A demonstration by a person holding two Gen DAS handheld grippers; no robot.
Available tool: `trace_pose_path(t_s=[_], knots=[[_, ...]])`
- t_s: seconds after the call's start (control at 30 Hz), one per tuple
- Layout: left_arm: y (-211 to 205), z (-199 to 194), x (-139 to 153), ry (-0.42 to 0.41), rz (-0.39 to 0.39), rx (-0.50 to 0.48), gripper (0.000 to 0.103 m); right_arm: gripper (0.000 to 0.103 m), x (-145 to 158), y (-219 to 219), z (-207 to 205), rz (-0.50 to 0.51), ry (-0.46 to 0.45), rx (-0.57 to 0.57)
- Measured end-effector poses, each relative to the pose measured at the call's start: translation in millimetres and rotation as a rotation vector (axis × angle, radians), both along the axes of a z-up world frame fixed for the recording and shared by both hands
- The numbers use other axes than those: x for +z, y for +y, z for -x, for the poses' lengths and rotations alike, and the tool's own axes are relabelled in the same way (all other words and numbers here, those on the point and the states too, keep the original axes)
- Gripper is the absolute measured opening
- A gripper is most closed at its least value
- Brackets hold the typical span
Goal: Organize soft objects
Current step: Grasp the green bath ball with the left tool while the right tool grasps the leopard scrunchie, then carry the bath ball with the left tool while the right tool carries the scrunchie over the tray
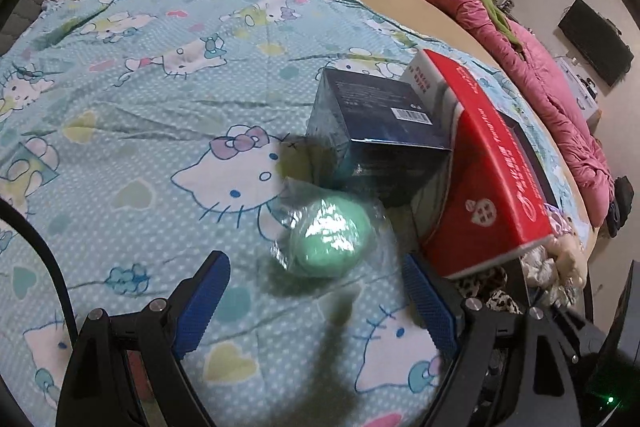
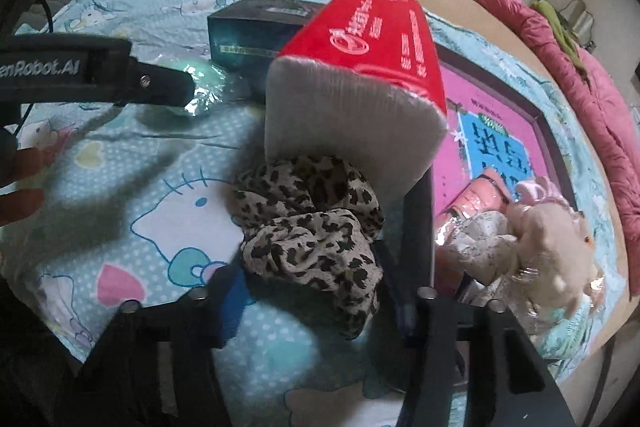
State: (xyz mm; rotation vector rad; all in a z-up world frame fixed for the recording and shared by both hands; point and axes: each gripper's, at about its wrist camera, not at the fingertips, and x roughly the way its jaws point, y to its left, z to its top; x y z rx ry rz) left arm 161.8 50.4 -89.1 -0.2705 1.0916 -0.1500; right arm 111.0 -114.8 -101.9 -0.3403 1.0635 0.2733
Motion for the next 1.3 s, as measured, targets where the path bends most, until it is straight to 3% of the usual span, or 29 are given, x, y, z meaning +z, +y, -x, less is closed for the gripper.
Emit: trace_pose_path(t_s=[0.07,0.17,0.3,0.4,0.6,0.9,1.3], knots=[[0.3,-5.2,-2.6,0.005,0.011,0.002,0.087,0.03,-1.8,-2.7,-2.1,-0.029,0.017,0.009],[-1.6,-11.5,-6.7,-0.003,0.032,-0.007,0.086,0.017,1.4,-4.6,-1.4,-0.063,0.014,0.027],[-4.8,-14.8,-14.2,0.007,0.031,-0.021,0.06,0.015,7.6,-9.1,0.0,-0.119,0.014,0.052],[-5.5,-16.0,-16.9,0.013,0.077,-0.024,0.047,0.014,13.5,-10.8,3.3,-0.159,0.006,0.058],[-7.9,-5.9,-6.8,-0.016,0.067,-0.026,0.046,0.014,32.1,-16.2,12.5,-0.266,-0.024,0.052],[-16.1,31.8,46.3,-0.119,-0.009,-0.035,0.046,0.014,73.0,-23.8,33.9,-0.358,-0.097,0.05],[-72.8,57.1,111.7,-0.207,-0.023,-0.121,0.046,0.014,136.1,-107.3,42.9,-0.458,-0.232,-0.132]])
